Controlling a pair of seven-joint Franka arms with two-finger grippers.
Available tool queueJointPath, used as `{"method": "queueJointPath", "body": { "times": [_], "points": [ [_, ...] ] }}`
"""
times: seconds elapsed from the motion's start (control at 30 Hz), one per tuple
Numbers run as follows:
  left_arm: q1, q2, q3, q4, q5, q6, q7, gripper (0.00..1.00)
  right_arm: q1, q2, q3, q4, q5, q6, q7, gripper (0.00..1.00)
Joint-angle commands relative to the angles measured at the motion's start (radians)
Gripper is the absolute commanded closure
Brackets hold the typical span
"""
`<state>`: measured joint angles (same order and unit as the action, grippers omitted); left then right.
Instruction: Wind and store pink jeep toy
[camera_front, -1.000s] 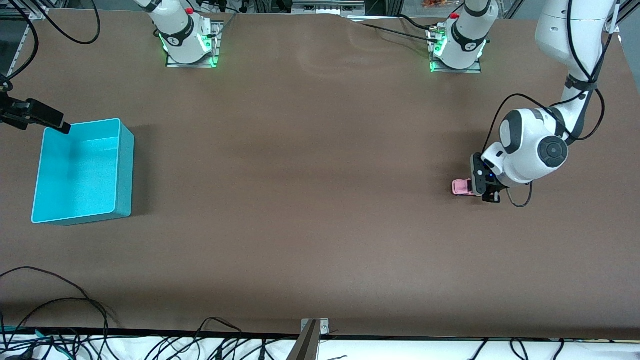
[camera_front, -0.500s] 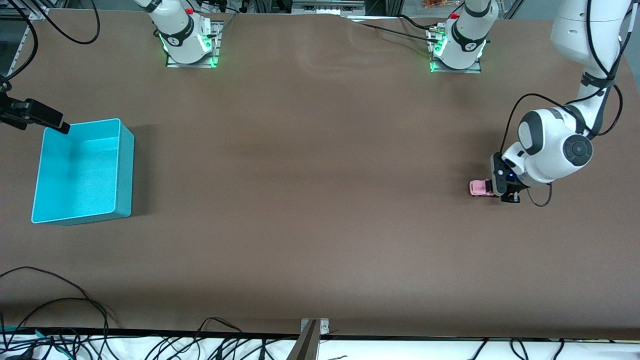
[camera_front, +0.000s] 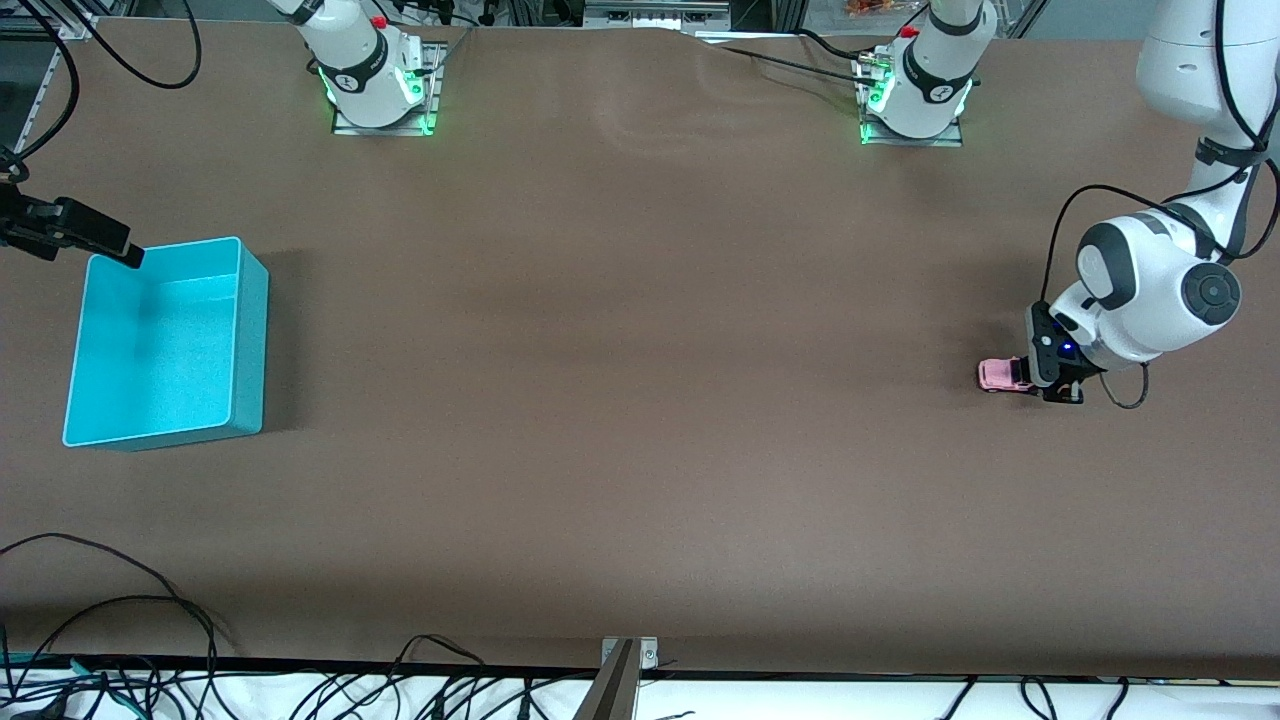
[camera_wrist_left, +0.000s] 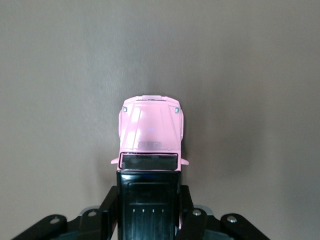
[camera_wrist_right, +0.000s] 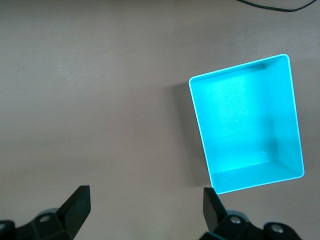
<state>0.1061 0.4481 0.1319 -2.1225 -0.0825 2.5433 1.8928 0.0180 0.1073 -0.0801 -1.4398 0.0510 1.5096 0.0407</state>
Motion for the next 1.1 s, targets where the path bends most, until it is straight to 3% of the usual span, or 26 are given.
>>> {"method": "queueJointPath", "body": {
  "times": [0.0,0.4,0.43,0.5,0.77,1.07],
  "points": [
    [0.053,0.063,0.008,-0.002,-0.013,-0.005,0.097,1.00,-0.004,-0.006,-0.004,0.004,0.016,-0.009,-0.010,0.00],
    [0.046,0.058,0.008,0.015,-0.025,-0.006,0.085,1.00,-0.001,-0.006,-0.003,0.004,0.020,-0.005,-0.001,0.00],
    [0.044,0.058,0.008,0.025,-0.025,-0.008,0.083,0.78,-0.001,-0.006,-0.003,0.002,0.020,-0.006,-0.002,0.00],
    [0.043,0.057,0.006,0.042,-0.025,-0.017,0.086,0.00,-0.001,-0.006,-0.003,0.002,0.020,-0.006,-0.005,0.00],
    [0.015,0.034,0.002,0.110,-0.025,-0.135,0.023,0.00,-0.001,-0.006,-0.003,0.004,0.020,-0.008,-0.005,0.00],
    [-0.014,-0.018,-0.001,0.297,-0.003,-0.454,-0.015,0.00,-0.004,-0.008,-0.006,0.004,0.020,-0.009,-0.010,0.00]
  ]
}}
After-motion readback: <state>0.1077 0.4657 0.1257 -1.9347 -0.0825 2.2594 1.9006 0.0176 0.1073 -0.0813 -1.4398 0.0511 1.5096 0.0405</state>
